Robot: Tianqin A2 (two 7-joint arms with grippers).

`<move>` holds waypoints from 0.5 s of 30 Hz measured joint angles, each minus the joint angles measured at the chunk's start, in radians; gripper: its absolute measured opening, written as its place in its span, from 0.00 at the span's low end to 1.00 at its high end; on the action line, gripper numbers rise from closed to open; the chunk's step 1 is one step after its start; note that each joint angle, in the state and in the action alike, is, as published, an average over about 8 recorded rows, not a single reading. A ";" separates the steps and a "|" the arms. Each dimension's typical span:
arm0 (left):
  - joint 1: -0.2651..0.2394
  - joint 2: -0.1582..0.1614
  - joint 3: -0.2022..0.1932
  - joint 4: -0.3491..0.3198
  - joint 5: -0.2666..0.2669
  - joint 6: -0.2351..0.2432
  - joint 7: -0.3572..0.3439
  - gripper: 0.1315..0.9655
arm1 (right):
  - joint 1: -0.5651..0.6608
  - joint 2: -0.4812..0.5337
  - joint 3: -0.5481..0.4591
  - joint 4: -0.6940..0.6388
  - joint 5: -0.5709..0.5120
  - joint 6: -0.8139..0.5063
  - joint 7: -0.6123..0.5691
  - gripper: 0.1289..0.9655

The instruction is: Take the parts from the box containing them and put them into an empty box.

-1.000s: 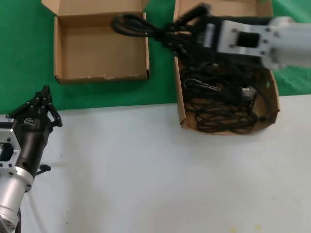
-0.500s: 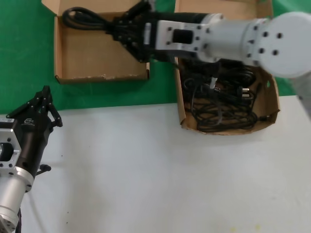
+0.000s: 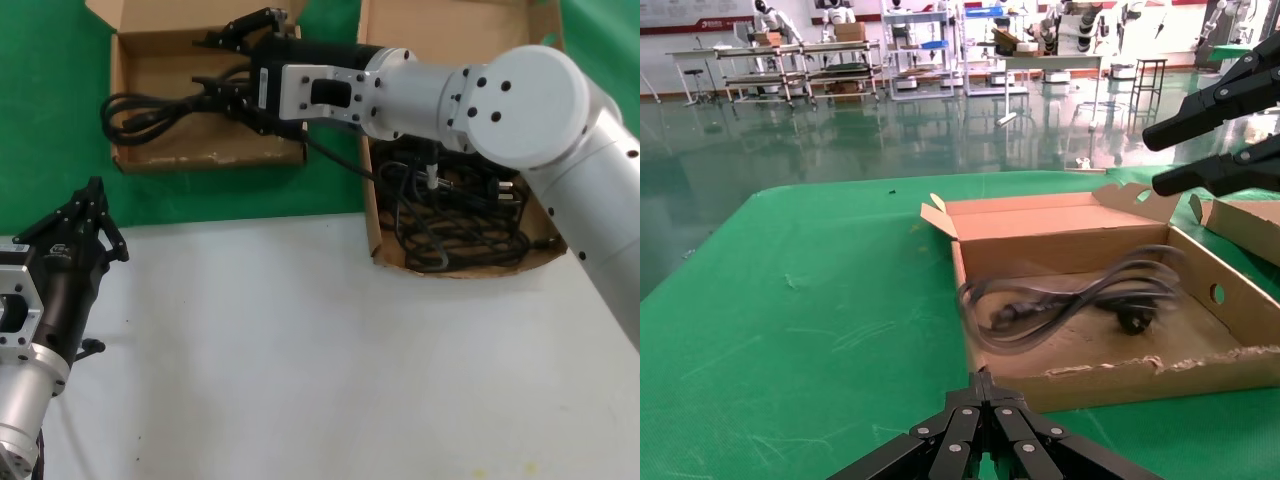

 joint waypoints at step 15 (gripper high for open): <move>0.000 0.000 0.000 0.000 0.000 0.000 0.000 0.02 | -0.153 0.107 0.121 0.282 -0.003 0.043 0.196 0.34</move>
